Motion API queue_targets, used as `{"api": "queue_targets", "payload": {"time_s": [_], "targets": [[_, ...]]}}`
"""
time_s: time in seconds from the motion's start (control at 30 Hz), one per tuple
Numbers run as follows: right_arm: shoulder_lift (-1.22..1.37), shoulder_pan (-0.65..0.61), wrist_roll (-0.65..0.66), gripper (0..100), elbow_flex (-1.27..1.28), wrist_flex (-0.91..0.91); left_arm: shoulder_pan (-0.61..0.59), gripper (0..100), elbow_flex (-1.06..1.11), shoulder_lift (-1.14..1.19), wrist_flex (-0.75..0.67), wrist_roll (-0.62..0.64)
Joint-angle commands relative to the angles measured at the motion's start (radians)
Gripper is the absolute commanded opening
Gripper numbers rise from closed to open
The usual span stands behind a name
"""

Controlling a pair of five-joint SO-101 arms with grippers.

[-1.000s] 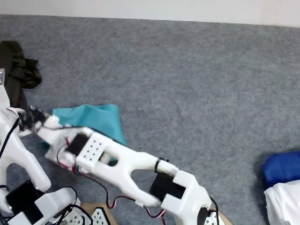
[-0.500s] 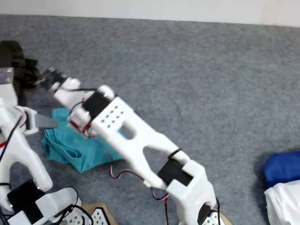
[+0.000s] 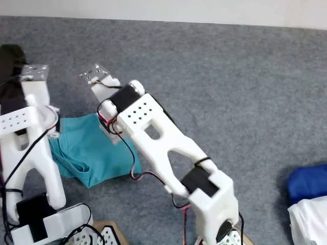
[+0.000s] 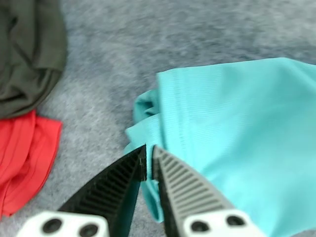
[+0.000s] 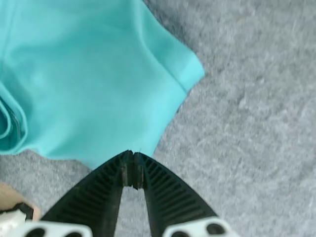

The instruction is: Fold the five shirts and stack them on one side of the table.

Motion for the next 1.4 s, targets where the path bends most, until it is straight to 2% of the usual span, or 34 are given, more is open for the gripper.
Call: {"api": "queue_targets", "payload": {"time_s": [0.0,0.23,0.47,0.63,1.1,1.37], "targets": [[-0.229,0.005,-0.012,0.8,0.225,-0.131,0.048,1,-0.010,-0.030,0.008,0.009],[-0.526,0.018,-0.008,0.8,0.866,-0.596,0.082,1,-0.013,-0.033,0.014,0.009],[-0.549,0.030,-0.014,0.8,1.023,-0.780,0.128,1,0.051,-0.031,0.008,0.009],[-0.549,0.027,-0.015,0.8,1.052,-0.816,0.125,1,0.134,-0.031,0.006,0.003],[-0.549,0.025,-0.015,0.8,1.053,-0.816,-0.099,1,0.165,-0.028,-0.051,0.002],[-0.550,0.028,-0.015,0.8,1.052,-0.816,-0.117,1,0.186,-0.028,-0.100,0.002]]}}
